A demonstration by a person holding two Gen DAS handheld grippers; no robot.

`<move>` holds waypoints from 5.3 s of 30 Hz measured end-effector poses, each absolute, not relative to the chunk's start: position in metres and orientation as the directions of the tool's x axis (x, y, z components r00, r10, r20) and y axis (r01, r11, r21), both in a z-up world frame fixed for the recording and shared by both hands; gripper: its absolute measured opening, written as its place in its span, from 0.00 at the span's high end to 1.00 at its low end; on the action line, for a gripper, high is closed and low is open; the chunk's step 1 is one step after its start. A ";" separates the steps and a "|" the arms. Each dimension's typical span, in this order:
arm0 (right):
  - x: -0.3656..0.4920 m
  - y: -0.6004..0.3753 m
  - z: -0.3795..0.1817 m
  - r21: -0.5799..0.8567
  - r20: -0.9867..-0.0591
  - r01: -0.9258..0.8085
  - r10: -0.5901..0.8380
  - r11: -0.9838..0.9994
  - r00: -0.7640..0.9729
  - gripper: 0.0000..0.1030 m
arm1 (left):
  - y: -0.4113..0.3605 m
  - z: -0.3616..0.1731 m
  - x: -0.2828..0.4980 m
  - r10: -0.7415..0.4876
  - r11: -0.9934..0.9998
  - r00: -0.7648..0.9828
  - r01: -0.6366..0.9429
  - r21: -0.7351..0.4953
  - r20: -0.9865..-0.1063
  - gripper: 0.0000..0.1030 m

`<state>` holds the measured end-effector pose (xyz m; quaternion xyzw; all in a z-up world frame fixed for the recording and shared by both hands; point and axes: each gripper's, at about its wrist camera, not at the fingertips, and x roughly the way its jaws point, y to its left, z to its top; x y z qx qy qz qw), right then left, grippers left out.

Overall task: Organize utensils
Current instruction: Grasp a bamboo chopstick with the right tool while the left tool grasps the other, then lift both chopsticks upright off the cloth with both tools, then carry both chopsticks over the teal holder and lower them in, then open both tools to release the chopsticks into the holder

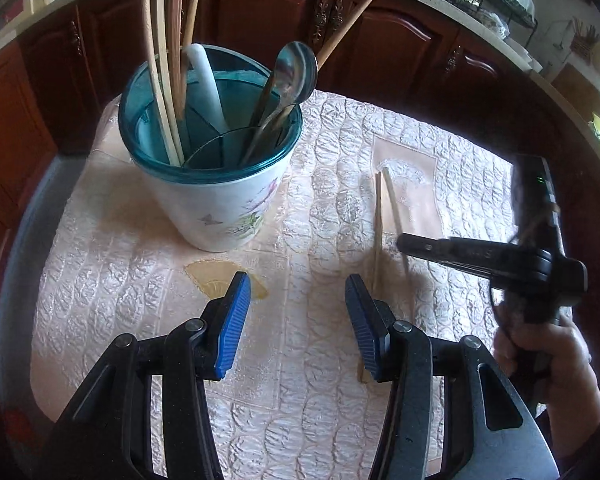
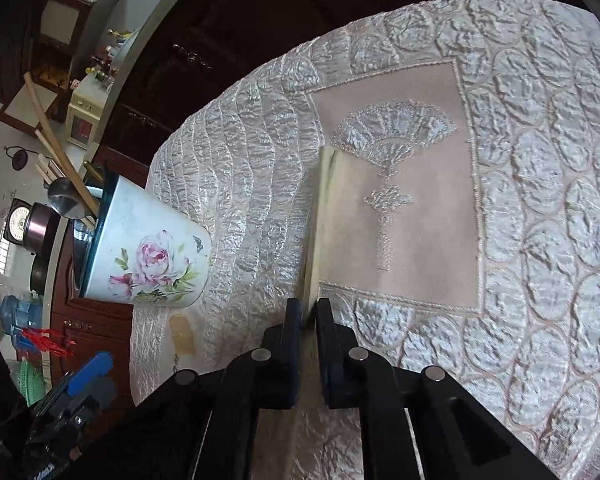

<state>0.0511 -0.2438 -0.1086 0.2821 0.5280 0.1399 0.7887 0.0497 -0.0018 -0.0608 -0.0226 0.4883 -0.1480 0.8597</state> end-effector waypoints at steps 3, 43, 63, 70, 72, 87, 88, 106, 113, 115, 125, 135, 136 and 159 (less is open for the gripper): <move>0.036 -0.260 -0.101 0.590 -0.753 0.075 0.515 0.804 0.409 0.94 | -0.012 -0.065 0.052 -0.295 0.949 0.465 0.244 -0.200 -0.835 0.53; 0.002 -0.315 -0.086 0.332 -0.876 0.108 0.264 0.937 0.404 0.69 | -0.068 -0.115 0.014 -0.305 0.909 0.305 0.375 -0.181 -0.902 0.68; 0.057 -0.307 -0.105 0.322 -0.899 0.075 0.279 0.944 0.338 0.64 | -0.125 -0.124 0.096 -0.258 0.892 0.328 0.442 -0.094 -0.909 0.67; 0.073 -0.303 -0.115 0.335 -0.894 0.054 0.299 0.941 0.334 0.92 | -0.136 -0.135 0.111 -0.252 0.872 0.293 0.482 -0.085 -0.922 0.95; 0.071 -0.302 -0.111 0.363 -0.881 0.051 0.324 0.930 0.345 0.93 | -0.129 -0.128 0.110 -0.281 0.870 0.285 0.478 -0.119 -0.916 0.96; 0.018 -0.256 0.032 0.414 -0.704 -0.194 0.448 0.889 0.551 0.95 | -0.021 0.026 0.048 -0.465 0.858 0.490 0.456 -0.239 -0.737 0.96; 0.016 -0.252 0.039 0.407 -0.698 -0.209 0.451 0.889 0.557 0.95 | -0.017 0.032 0.045 -0.468 0.859 0.500 0.453 -0.241 -0.728 0.96; 0.065 -0.150 0.182 0.370 -0.495 -0.409 0.549 0.834 0.673 0.95 | 0.063 0.177 0.056 -0.410 0.909 0.729 0.379 -0.174 -0.549 0.96; 0.103 -0.109 0.190 0.335 -0.481 -0.402 0.522 0.852 0.704 0.95 | 0.077 0.170 0.081 -0.364 0.929 0.741 0.334 -0.161 -0.564 0.96; 0.117 -0.099 0.182 0.347 -0.491 -0.399 0.527 0.849 0.694 0.95 | 0.085 0.167 0.084 -0.356 0.933 0.747 0.317 -0.170 -0.562 0.96; 0.142 -0.071 0.131 0.346 -0.524 -0.371 0.505 0.862 0.686 0.95 | 0.092 0.125 0.099 -0.250 0.964 0.738 0.249 -0.092 -0.627 0.96; 0.146 -0.066 0.073 0.354 -0.624 -0.363 0.507 0.862 0.595 0.95 | 0.083 0.062 0.113 -0.209 0.974 0.681 0.205 -0.092 -0.702 0.96; 0.147 -0.068 0.072 0.357 -0.627 -0.357 0.505 0.863 0.594 0.95 | 0.082 0.059 0.113 -0.204 0.976 0.682 0.198 -0.091 -0.703 0.96; 0.101 -0.114 0.083 0.362 -0.623 -0.330 0.489 0.872 0.610 0.61 | 0.068 0.053 0.077 -0.170 0.985 0.715 0.119 -0.122 -0.678 0.51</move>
